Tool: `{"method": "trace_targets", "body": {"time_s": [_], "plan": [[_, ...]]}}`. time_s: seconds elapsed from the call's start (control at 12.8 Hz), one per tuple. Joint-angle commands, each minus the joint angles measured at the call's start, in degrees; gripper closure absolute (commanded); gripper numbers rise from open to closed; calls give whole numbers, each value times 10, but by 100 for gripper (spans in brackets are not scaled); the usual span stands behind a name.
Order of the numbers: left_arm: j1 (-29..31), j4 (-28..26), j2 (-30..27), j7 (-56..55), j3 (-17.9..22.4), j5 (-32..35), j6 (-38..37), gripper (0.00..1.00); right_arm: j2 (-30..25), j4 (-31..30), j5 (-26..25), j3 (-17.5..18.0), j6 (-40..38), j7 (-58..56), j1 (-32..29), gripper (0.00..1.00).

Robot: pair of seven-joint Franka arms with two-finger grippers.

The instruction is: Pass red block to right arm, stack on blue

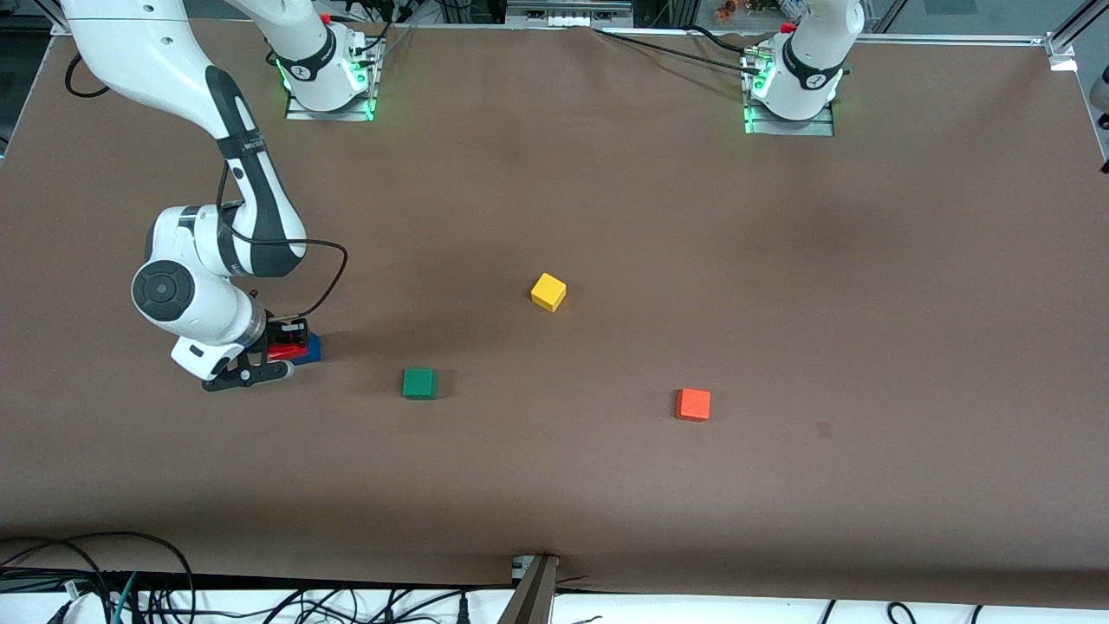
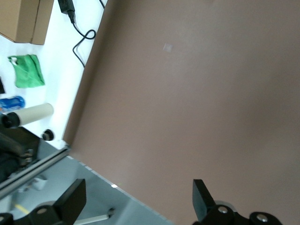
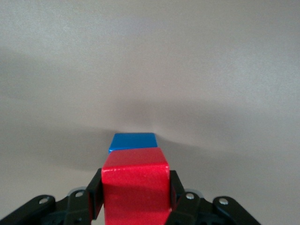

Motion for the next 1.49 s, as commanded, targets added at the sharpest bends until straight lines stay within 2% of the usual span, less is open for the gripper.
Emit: {"method": "trace_targets", "body": {"time_s": [0.0,0.31,0.47,0.86,1.1,1.18,1.41], "plan": [[-16,-55,-18,-58,44,-63,13,0,-19,-25,-9,-3,8,7,2,100],[-34,-156,-20,-163,60,-76,117,0,-19,-25,-9,-3,8,22,3,100],[-62,-181,-24,-227,92,-112,127,0,-19,-25,-9,-2,8,23,3,100],[-116,-191,-17,-403,116,-130,126,0,-18,-24,-9,-1,10,24,4,100],[-234,-196,-13,-508,206,-150,119,0,-18,-23,-8,1,11,24,4,100],[-253,-192,-5,-539,216,-150,118,0,-18,-22,-8,1,11,24,4,100],[-261,-186,1,-575,216,-150,107,0,-17,-22,-8,2,11,24,4,100]]}}
